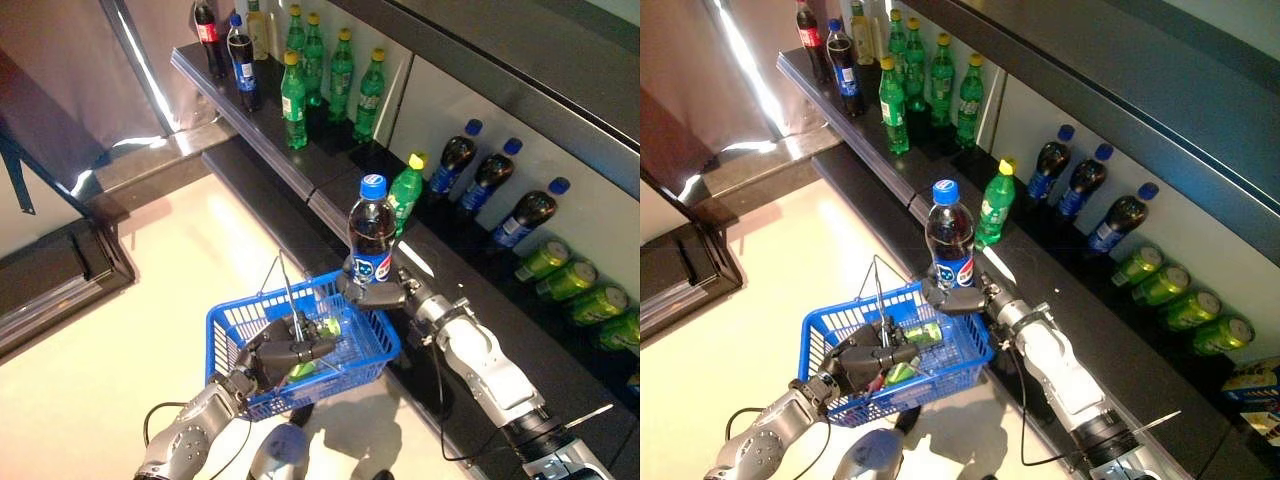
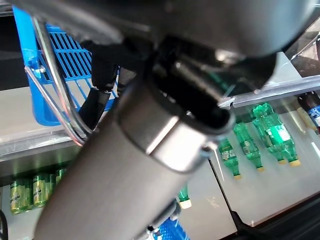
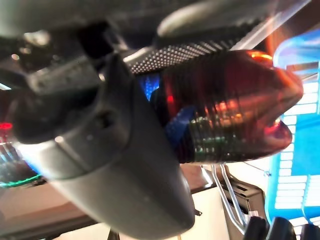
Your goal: Pick up the drink and place into the basket.
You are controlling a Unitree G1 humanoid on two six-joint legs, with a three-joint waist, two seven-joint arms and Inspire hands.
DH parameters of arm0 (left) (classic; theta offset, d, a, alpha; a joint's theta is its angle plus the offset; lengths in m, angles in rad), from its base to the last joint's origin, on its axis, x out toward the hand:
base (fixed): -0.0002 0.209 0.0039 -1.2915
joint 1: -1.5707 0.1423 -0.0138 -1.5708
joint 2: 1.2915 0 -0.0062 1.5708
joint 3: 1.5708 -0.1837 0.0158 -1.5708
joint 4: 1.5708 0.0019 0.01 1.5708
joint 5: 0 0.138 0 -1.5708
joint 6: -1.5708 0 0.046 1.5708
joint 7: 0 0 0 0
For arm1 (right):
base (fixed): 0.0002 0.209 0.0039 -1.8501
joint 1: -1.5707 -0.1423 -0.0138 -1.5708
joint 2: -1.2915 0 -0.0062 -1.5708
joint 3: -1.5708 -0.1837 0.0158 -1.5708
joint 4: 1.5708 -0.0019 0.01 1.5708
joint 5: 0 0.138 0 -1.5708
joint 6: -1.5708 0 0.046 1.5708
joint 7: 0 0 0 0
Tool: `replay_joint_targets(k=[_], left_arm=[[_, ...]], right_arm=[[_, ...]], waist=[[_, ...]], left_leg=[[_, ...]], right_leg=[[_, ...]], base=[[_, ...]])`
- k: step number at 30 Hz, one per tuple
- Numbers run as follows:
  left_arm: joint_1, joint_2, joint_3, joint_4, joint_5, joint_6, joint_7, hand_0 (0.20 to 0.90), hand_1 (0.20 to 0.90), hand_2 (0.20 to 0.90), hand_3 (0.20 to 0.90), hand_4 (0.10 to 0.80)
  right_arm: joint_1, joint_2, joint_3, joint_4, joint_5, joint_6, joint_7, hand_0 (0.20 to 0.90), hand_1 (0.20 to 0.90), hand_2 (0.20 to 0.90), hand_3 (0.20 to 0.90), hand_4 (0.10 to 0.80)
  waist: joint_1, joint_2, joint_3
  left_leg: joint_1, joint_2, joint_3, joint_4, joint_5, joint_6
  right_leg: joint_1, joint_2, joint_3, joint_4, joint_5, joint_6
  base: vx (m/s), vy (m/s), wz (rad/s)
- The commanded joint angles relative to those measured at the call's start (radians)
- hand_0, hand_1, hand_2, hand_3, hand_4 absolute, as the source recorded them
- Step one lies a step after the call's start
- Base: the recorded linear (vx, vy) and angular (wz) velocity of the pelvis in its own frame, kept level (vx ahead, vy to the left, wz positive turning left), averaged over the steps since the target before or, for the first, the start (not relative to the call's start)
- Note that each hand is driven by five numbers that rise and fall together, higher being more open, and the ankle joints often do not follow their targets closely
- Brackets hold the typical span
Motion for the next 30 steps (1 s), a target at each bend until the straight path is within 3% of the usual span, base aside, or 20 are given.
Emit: replay_joint_targets(k=[1, 30], left_arm=[[-0.164, -0.083, -0.008, -0.395, -0.159, -0.173, -0.297, 0.300, 0.300, 0.300, 0.200, 0.100], [-0.178, -0.062, -0.037, -0.559, -0.222, -0.136, -0.437, 0.300, 0.300, 0.300, 0.200, 0.100]], right_arm=[[-0.107, 0.022, 0.052, -0.136, 0.043, -0.161, -0.009, 0.300, 0.300, 0.300, 0.200, 0.100], [-0.045, 0.094, 0.167, 0.230, -0.049, -0.070, -0.145, 0.300, 0.300, 0.300, 0.200, 0.100]], waist=[[0.004, 0.008, -0.260], [0.083, -0.006, -0.254]], left_leg=[[0.069, 0.000, 0.039, -0.004, -0.076, 0.021], [0.056, -0.004, -0.032, -0.004, -0.064, 0.010]], right_leg=[[-0.064, 0.035, 0.000, 0.094, 0.041, -0.045], [-0.039, 0.032, -0.066, 0.100, 0.022, -0.052]], base=[[0.000, 0.000, 0.00], [0.002, -0.002, 0.03]])
